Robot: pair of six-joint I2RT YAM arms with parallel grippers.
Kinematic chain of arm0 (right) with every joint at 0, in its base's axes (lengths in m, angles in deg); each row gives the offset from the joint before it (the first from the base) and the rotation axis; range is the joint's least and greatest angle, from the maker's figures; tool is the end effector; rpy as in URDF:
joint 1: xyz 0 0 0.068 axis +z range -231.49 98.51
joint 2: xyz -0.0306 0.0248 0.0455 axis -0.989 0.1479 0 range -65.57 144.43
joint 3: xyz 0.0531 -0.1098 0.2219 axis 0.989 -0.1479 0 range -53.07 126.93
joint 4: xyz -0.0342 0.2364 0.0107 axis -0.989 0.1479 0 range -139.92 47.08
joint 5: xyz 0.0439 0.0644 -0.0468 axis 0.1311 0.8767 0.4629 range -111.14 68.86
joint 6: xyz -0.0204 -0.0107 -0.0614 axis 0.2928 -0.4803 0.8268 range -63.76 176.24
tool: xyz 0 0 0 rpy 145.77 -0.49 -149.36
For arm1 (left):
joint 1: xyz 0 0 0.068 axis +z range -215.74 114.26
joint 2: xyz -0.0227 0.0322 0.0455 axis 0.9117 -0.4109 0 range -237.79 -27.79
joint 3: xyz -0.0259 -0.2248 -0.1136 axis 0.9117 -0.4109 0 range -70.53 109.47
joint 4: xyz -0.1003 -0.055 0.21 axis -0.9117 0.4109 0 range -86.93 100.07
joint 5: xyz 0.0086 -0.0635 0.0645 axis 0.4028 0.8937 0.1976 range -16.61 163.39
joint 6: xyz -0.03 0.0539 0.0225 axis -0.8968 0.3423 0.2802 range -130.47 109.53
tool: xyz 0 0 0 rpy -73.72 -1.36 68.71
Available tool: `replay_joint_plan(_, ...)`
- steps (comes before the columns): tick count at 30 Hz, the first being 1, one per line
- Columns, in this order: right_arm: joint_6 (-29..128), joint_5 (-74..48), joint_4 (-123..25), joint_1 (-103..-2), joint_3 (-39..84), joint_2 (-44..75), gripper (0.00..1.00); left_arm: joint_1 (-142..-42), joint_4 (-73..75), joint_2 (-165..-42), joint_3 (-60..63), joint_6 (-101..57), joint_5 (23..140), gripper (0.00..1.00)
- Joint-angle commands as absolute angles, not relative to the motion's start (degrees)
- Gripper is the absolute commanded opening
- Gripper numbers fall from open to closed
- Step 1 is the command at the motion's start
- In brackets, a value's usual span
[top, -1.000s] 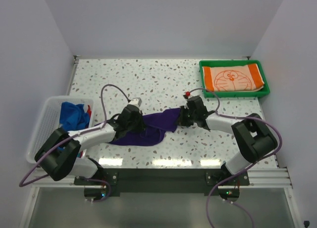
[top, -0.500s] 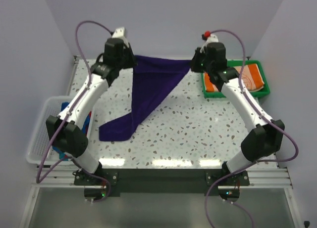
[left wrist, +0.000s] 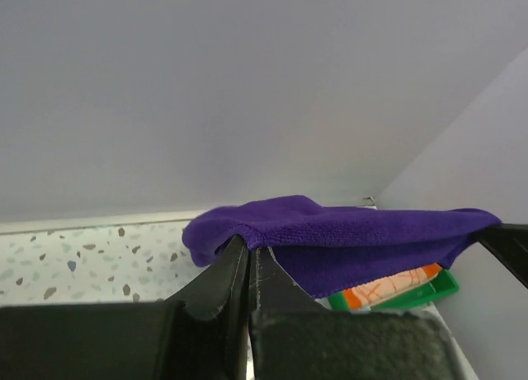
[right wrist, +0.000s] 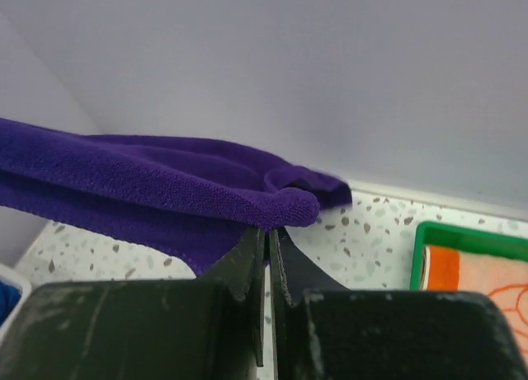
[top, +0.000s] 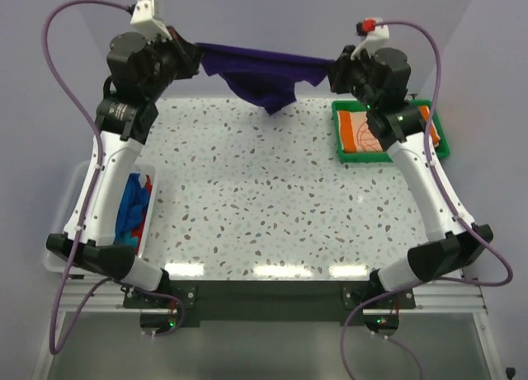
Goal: Fold and stack the towels
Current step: Flatten out the crumpled towel
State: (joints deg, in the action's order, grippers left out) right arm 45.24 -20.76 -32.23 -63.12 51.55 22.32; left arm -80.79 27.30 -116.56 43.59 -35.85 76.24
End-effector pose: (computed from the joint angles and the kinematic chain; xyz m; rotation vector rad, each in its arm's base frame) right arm 0.3140 0.1047 0.4760 -0.1082 1.5986 0.4047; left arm 0.3030 -0.0841 0.5085 -0.1025 1.5786 -0.5943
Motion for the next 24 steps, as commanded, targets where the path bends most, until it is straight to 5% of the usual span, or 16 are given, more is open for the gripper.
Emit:
replay_joint_plan(1, 46.23, -21.84, -29.89, -63.83, 40.76, 16.53, 0.0, -79.71, 24.24, -111.65, 33.73, -34.9, 77.95, 0.0)
replay_joint_plan(10, 35.6, -16.57, -20.84, -63.74, 4.48, 0.01, 0.0, -83.57, 22.85, -92.59, -9.41, -43.5, 87.54, 0.0)
replay_joint_plan(17, 29.89, -8.66, -17.58, -63.48, -17.2, -6.51, 0.0, -97.72, 16.26, -89.22, -40.79, -54.74, 87.9, 0.0)
replay_joint_plan(18, 29.62, -8.22, -16.53, -63.48, -18.25, -6.43, 0.05, -98.69, 16.17, -89.49, -41.78, -55.46, 87.37, 0.0)
replay_joint_plan(19, 29.35, -6.83, -16.09, -63.39, -19.83, -6.51, 0.27, -100.52, 16.69, -90.45, -42.4, -55.9, 86.67, 0.0)
replay_joint_plan(20, 29.35, -6.64, -15.3, -63.39, -20.19, -6.69, 0.36, -101.41, 17.13, -91.07, -43.1, -55.99, 85.1, 0.01)
replay_joint_plan(22, 29.52, -6.9, -14.15, -63.3, -20.72, -7.91, 0.51, -102.73, 18.45, -92.73, -43.29, -56.17, 84.47, 0.12)
replay_joint_plan(24, 29.26, -6.9, -14.24, -63.21, -20.38, -8.97, 0.56, -103.53, 19.15, -93.36, -43.38, -56.26, 84.47, 0.24)
